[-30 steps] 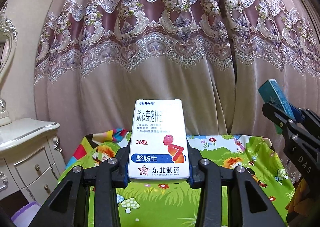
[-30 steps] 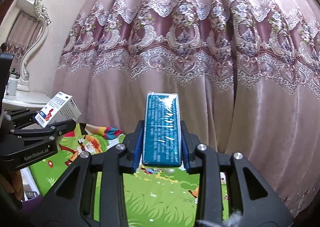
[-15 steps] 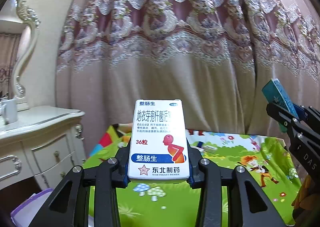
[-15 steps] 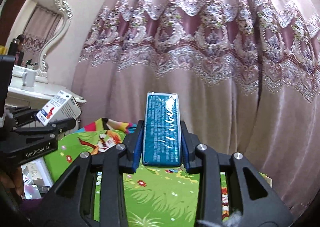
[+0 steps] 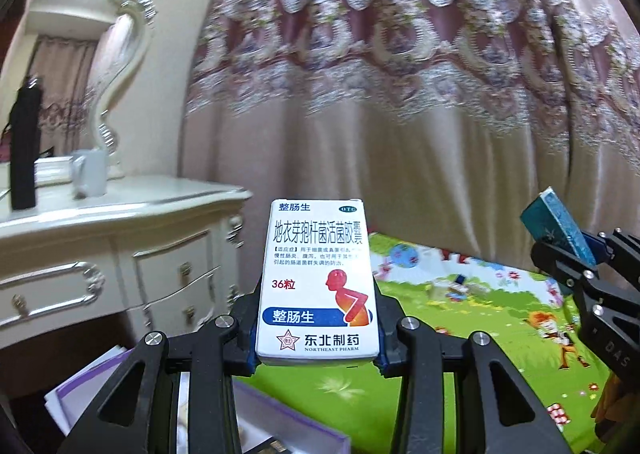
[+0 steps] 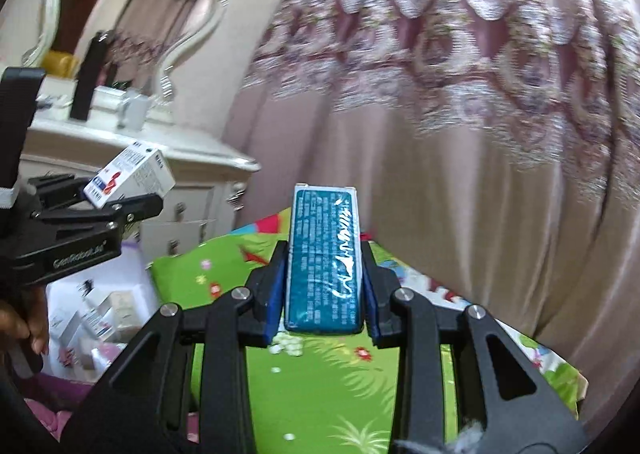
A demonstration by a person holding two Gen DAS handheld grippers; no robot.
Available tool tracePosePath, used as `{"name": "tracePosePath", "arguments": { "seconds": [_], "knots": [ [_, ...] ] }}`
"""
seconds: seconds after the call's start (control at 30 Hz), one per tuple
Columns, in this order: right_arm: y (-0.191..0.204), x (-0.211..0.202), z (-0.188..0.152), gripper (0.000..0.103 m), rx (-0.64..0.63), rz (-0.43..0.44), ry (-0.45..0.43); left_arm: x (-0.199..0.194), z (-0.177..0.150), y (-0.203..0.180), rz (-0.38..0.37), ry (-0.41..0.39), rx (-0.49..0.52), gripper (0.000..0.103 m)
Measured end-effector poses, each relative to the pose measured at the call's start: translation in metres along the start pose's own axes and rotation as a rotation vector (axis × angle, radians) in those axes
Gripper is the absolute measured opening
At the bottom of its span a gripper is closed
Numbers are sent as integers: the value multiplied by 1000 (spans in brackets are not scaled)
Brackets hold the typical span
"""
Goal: Organize rigid objects
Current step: 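Lift and carry the blue box and white medicine box over the storage box, then open both tools to drop the two boxes into the storage box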
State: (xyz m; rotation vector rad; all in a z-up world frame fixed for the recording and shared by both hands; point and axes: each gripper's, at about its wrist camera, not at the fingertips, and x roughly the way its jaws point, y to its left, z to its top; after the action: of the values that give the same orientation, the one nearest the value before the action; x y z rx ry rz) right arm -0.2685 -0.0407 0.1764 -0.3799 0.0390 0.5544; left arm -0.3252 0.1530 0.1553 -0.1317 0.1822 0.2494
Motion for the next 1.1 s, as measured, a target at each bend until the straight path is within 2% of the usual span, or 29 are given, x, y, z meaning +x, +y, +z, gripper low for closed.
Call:
{"name": "tracePosePath", "arguments": {
  "seconds": [0.23, 0.47, 0.93, 1.1],
  "knots": [
    [54, 20, 2, 37, -92, 170, 41, -2, -23, 58, 123, 66, -87, 42],
    [102, 40, -4, 37, -179, 329, 131, 3, -49, 99, 181, 157, -176, 42],
    [158, 63, -29, 37, -265, 521, 265, 17, -88, 154, 314, 321, -276, 42],
    [172, 65, -40, 37, -269, 595, 292, 20, -98, 163, 372, 363, -275, 42]
  ]
}}
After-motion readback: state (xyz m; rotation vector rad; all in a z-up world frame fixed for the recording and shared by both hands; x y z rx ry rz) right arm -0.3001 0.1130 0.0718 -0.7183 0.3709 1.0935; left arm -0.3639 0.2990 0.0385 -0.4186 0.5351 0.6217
